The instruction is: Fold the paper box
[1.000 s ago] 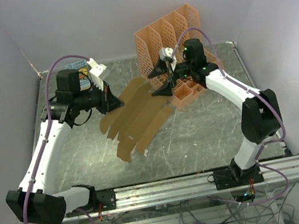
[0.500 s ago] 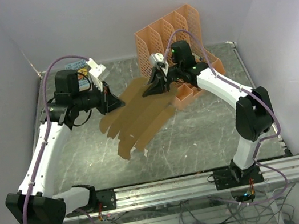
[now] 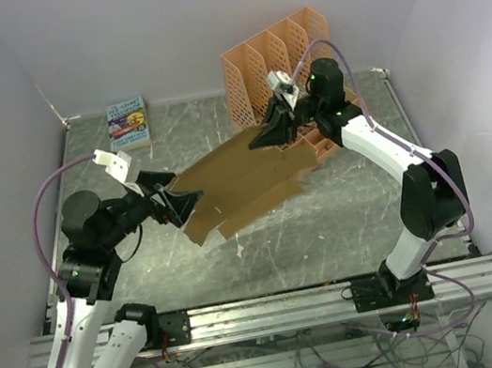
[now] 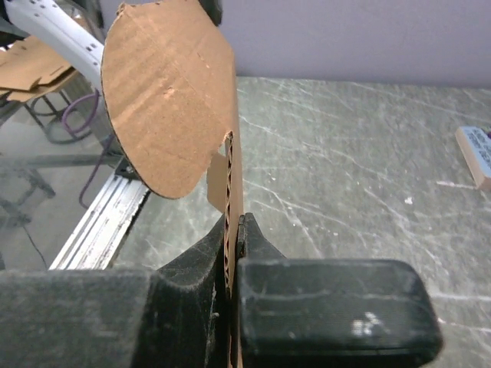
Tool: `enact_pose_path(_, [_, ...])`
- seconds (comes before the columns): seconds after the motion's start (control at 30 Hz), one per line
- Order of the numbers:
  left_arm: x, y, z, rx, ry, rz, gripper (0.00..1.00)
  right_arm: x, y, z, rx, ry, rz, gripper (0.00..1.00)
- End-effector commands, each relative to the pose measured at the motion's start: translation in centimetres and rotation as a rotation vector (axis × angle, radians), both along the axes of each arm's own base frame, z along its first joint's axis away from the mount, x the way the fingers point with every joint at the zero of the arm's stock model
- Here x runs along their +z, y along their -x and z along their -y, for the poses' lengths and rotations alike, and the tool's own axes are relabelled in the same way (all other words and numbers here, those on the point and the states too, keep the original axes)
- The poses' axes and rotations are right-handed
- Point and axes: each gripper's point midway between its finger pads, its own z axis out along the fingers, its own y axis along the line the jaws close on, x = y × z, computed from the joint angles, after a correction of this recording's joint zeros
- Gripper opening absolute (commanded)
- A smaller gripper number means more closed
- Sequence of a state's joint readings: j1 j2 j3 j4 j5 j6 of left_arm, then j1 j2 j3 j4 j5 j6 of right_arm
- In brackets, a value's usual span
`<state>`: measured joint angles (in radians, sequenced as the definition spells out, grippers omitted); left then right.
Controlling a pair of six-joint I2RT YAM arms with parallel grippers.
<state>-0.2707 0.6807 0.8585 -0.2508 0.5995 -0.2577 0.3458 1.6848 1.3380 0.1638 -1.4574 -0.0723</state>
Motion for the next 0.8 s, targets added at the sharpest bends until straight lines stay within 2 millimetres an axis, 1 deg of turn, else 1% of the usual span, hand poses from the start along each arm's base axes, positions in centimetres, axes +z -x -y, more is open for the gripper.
enact_pose_path(0.0, [-0.3, -1.3, -0.7, 0.082, 0.044, 0.004, 0.99, 3.0, 1.7, 0.4, 0.061, -0.029, 0.014, 0.0])
enact_pose_path(0.1, [-2.0, -1.6, -0.9, 0.093, 0.041, -0.006, 1.0, 3.6, 1.8, 0.5, 0.056, -0.028, 0.001, 0.0])
enact_pose_path(0.17, [-2.2, -1.6, -0.6, 0.071, 0.071, 0.002, 0.96, 3.9, 1.8, 0.6, 0.054, -0.026, -0.011, 0.0])
enact_pose_path(0.3, [-2.1, -1.7, -0.1, 0.028, 0.114, 0.004, 0.85, 4.5, 1.8, 1.0, 0.049, -0.023, -0.027, 0.0])
enact_pose_path(0.37, [-2.2, -1.8, 0.2, 0.007, 0.134, -0.003, 0.79, 4.7, 2.0, 1.1, 0.056, -0.023, -0.028, 0.0])
enact_pose_path(0.43, [-2.2, -1.6, 0.8, -0.039, 0.173, -0.01, 0.68, 4.8, 2.1, 1.2, 0.057, -0.026, -0.02, 0.0])
enact_pose_path(0.53, [-1.8, -1.6, 1.6, -0.094, 0.219, -0.018, 0.53, 4.4, 2.3, 1.2, 0.061, -0.022, -0.039, 0.0])
enact_pose_path(0.57, [-1.6, -1.6, 1.8, -0.109, 0.23, -0.017, 0.52, 4.3, 2.4, 1.1, 0.063, -0.021, -0.042, 0.0])
enact_pose_path(0.67, [-2.0, -2.2, 2.1, -0.123, 0.238, -0.048, 0.51, 4.3, 2.9, 1.0, 0.078, -0.024, -0.035, 0.0])
enact_pose_path(0.7, [-2.0, -2.3, 2.2, -0.125, 0.24, -0.049, 0.49, 4.3, 3.1, 0.9, 0.085, -0.023, -0.038, 0.0])
enact_pose_path(0.73, [-1.9, -2.4, 2.2, -0.126, 0.247, -0.049, 0.42, 4.2, 3.2, 0.9, 0.087, -0.019, -0.05, 0.0])
enact_pose_path(0.77, [-1.6, -2.3, 2.3, -0.136, 0.253, -0.039, 0.34, 4.2, 3.3, 0.9, 0.089, -0.019, -0.052, 0.0])
